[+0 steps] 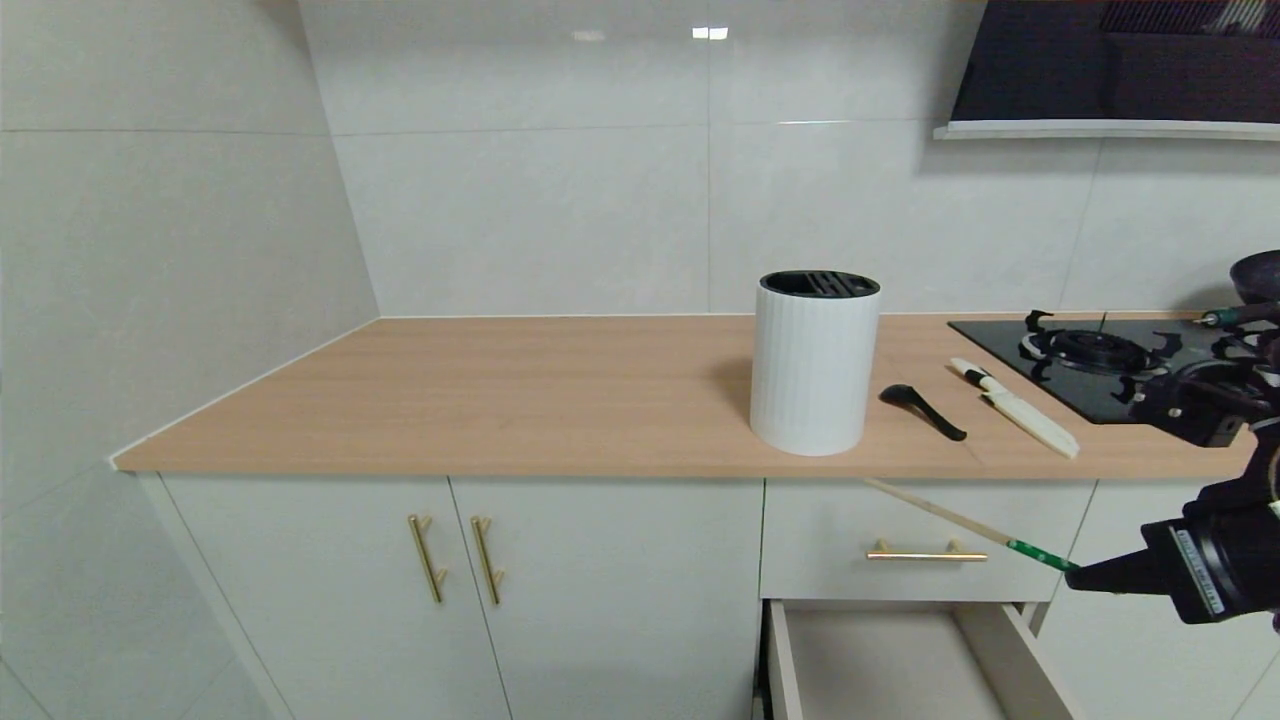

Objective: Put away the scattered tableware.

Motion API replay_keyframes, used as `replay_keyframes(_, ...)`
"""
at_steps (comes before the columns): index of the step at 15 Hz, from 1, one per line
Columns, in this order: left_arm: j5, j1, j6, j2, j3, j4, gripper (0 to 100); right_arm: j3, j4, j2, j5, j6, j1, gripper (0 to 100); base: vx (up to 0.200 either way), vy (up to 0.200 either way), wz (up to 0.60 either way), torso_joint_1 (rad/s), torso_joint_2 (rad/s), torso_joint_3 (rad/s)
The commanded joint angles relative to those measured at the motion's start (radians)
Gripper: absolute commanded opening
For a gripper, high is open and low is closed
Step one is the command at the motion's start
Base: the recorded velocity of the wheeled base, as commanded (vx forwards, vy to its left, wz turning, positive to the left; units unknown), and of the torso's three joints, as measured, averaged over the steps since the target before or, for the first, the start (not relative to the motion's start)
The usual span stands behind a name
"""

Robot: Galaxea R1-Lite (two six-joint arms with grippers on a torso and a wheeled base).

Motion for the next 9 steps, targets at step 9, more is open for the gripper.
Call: replay_keyframes(9, 0.0, 0.0, 0.0, 0.0, 0.0, 0.0, 100, 0.016, -0.004, 0.165, -0.005, -0.004, 0.052, 0, 0.0, 0.0, 0.0, -0.121, 0.3, 0.173)
